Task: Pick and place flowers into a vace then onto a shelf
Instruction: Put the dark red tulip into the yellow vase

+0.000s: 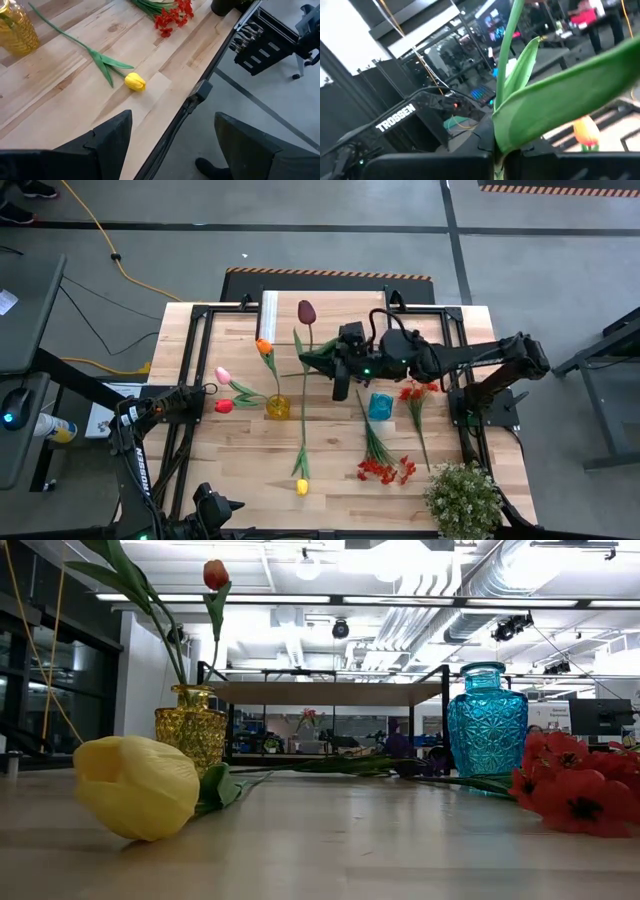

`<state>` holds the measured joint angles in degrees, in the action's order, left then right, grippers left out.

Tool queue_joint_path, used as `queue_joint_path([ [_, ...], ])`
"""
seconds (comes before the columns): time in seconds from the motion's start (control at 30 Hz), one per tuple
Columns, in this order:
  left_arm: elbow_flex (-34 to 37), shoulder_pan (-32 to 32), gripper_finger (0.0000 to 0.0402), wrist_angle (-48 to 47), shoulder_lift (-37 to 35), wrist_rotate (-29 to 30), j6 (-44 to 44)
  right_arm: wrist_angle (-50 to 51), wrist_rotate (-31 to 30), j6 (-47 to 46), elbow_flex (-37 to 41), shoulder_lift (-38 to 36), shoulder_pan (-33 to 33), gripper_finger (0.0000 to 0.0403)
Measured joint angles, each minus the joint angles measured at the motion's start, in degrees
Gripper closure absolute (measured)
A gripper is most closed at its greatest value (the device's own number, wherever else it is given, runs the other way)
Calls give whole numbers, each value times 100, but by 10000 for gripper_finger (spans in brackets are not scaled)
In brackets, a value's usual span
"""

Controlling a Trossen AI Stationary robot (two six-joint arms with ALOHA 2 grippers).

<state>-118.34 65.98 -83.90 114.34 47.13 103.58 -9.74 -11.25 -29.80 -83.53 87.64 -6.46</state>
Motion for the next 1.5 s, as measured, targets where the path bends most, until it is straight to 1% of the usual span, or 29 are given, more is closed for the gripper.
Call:
queue_joint_path([
  [0.13, 0, 0, 85, -2, 0, 15, -46, -219, -187, 405, 0, -2, -127, 394],
  [0.37, 0, 0, 85, -19, 0, 14, -49, -365, -889, 1455, 0, 0, -393, 399],
  [0.5, 0, 0, 85, -19, 0, 14, -238, -478, -1242, 2025, 0, 0, -533, 393],
  [0.67, 0, 0, 85, -17, 0, 27, -440, -539, -1578, 2558, 0, 0, -660, 396],
  [0.77, 0, 0, 85, -21, 0, 42, -447, -534, -1669, 2804, 0, 2, -708, 399],
  [0.97, 0, 0, 85, -19, 0, 57, -454, -561, -1752, 2892, 0, 2, -721, 390],
  [1.1, 0, 0, 85, -19, 0, 62, -451, -666, -1757, 2905, 0, 56, -721, 392],
  [1.27, 0, 0, 85, -19, 0, 60, -451, -1046, -1672, 3026, 0, 329, -721, 399],
  [1.5, 0, 0, 85, -15, 0, 60, -448, -1244, -1758, 3030, 0, 724, -606, 389],
])
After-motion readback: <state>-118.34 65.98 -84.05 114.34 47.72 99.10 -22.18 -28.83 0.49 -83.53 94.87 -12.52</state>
